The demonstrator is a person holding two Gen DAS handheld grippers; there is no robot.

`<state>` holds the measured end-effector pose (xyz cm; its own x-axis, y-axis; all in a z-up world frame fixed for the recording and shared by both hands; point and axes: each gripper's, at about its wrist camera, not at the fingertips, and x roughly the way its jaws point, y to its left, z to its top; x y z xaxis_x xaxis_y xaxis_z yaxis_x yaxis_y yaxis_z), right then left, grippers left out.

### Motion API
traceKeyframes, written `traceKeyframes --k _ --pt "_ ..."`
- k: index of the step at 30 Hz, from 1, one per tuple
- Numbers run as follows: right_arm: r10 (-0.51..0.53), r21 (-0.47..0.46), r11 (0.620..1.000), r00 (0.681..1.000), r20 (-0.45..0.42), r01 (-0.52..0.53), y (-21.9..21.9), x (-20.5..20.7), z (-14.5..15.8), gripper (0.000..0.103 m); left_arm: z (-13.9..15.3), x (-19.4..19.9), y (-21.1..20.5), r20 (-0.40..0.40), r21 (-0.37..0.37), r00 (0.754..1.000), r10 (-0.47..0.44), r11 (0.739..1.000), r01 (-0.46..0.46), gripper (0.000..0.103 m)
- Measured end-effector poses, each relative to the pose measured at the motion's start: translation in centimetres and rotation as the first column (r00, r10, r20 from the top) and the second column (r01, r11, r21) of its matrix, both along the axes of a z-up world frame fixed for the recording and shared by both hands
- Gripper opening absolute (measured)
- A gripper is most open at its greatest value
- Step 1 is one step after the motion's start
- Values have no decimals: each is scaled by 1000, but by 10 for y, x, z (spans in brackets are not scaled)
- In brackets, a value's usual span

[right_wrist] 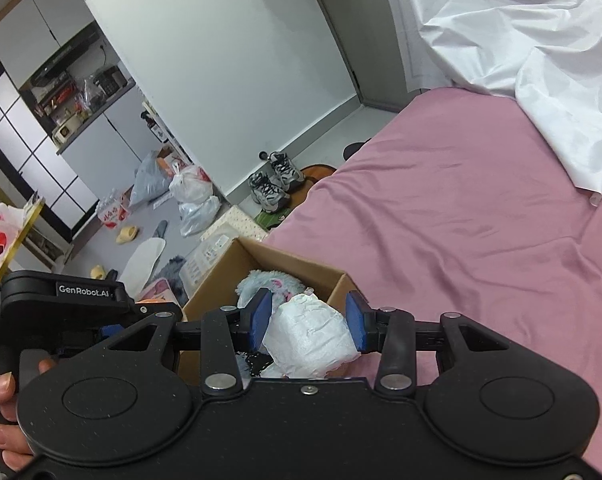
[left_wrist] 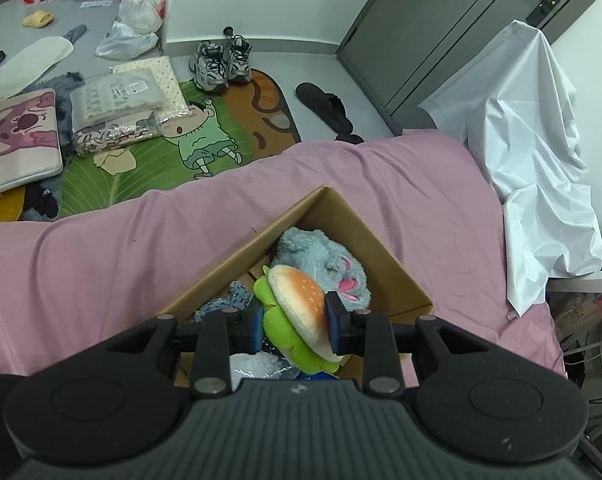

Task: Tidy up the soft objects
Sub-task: 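Carry the burger plush and cotton ball over the box with both tools, then lower both items into the box and open both grippers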

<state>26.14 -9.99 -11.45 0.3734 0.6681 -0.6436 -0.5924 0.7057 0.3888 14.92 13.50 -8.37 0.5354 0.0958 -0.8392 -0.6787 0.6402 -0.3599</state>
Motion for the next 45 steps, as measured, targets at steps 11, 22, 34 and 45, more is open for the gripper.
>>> traceKeyframes --k 11,22,34,45 --pt "38 -19 999 999 -6 -38 33 -5 -3 40 -9 -2 24 -13 -38 1000 4 999 -5 46" --pt "48 -48 998 998 -51 -50 49 -9 -7 58 -11 -5 37 -43 -27 999 10 1000 -11 54" --pt "-20 -50 999 999 -43 18 31 -8 1 85 9 -5 23 -38 88 997 -61 994 64 82" --pt "-99 -38 994 994 -46 98 1 -16 9 97 26 -8 -5 -74 143 985 -156 976 165 92"
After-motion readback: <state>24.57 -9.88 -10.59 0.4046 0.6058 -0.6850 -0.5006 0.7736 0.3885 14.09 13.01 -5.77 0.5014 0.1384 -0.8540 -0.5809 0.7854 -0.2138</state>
